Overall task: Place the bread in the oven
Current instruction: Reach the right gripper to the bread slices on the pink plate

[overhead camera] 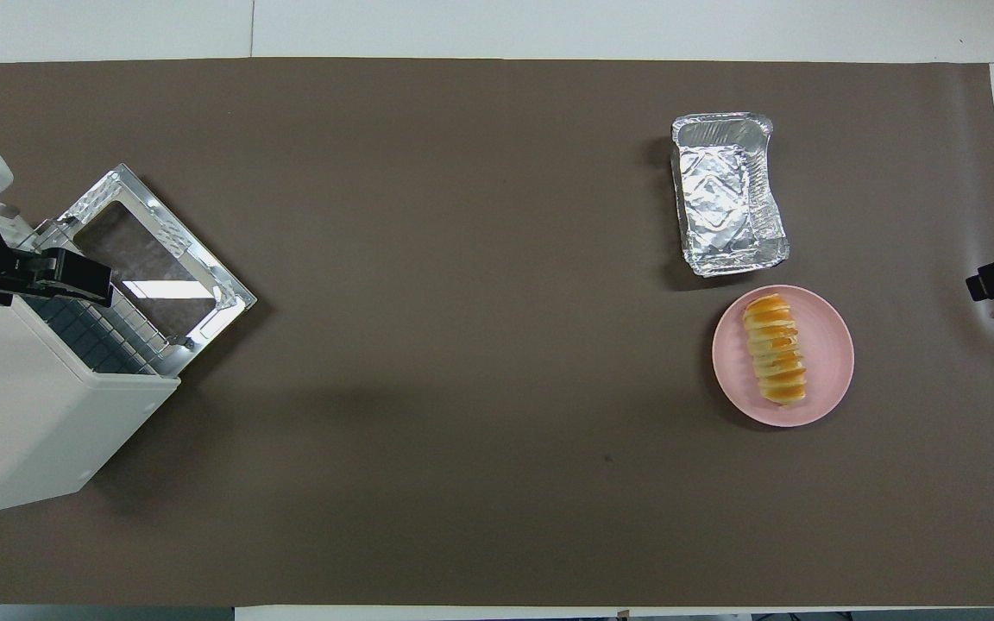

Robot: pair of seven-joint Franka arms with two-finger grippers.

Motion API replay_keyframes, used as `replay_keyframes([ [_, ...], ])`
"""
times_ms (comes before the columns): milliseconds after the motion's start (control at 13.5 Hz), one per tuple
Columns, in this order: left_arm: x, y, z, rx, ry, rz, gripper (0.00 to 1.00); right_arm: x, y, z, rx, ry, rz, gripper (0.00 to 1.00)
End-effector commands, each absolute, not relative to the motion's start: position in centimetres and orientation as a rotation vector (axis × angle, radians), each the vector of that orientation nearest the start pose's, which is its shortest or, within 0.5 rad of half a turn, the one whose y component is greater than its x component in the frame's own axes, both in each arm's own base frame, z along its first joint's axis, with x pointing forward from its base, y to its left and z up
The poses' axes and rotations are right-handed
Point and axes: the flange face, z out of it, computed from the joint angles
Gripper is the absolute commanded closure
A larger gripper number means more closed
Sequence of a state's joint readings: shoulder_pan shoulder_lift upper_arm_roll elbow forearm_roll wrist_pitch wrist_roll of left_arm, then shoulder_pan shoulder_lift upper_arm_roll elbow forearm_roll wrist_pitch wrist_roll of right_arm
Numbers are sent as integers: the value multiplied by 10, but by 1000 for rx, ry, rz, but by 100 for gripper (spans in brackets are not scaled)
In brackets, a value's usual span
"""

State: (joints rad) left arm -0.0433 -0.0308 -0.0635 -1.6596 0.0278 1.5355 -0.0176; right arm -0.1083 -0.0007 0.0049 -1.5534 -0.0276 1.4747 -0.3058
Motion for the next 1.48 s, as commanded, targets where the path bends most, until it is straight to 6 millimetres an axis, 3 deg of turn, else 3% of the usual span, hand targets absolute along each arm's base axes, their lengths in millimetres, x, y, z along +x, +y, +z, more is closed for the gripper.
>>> replay_keyframes([
  [0,531,-52,603,-3115,119,123,0,535,-61,624,-3137,-295,120,0],
  [296,531,-52,603,-3115,119,127,0,533,-59,623,-3134,-319,130,0],
  [444,531,-52,603,-3115,119,127,0,522,-52,608,-3128,-336,160,0],
  [667,531,-52,603,-3115,119,127,0,496,-27,554,-3142,-372,76,0],
  [889,531,-52,603,-3115,119,127,0,475,-2,494,-3147,-310,96,0],
  [1185,531,-52,602,-3115,119,127,0,467,0,413,-3117,-291,76,0],
  [1407,531,-52,603,-3115,119,127,0,461,0,365,-3121,-306,14,0],
])
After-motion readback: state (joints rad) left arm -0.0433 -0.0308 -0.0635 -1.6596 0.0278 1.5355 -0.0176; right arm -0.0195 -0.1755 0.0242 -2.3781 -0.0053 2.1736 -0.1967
